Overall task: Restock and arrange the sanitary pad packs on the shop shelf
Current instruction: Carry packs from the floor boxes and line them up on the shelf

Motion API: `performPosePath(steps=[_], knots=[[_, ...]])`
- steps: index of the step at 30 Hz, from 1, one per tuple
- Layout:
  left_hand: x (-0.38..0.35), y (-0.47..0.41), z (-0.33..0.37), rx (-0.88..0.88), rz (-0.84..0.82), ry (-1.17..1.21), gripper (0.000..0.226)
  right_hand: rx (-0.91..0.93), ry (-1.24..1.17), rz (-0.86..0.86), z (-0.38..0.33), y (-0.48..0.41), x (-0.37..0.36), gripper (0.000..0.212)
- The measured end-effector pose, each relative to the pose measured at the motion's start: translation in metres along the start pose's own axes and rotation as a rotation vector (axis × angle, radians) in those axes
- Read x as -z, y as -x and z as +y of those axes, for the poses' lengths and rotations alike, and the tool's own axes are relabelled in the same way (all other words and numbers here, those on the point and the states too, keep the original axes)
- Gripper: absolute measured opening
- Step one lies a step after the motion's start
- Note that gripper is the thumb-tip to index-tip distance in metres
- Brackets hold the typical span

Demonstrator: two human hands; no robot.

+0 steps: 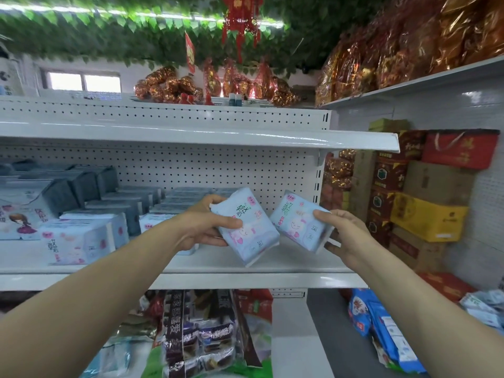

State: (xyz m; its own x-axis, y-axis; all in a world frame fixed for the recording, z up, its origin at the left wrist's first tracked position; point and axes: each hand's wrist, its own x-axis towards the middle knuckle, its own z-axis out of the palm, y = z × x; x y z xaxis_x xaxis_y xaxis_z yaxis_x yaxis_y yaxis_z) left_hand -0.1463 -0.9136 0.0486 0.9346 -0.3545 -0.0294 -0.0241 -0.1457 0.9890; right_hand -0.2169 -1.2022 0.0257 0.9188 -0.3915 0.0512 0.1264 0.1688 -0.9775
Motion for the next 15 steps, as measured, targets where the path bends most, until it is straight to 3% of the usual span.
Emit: performPosePath(steps=[15], knots=[[0.023, 0.02, -0.013, 0.008, 0.107, 0.165, 0.064, 0.005, -0.009, -0.024, -0.005, 0.008, -0.015, 0.029]])
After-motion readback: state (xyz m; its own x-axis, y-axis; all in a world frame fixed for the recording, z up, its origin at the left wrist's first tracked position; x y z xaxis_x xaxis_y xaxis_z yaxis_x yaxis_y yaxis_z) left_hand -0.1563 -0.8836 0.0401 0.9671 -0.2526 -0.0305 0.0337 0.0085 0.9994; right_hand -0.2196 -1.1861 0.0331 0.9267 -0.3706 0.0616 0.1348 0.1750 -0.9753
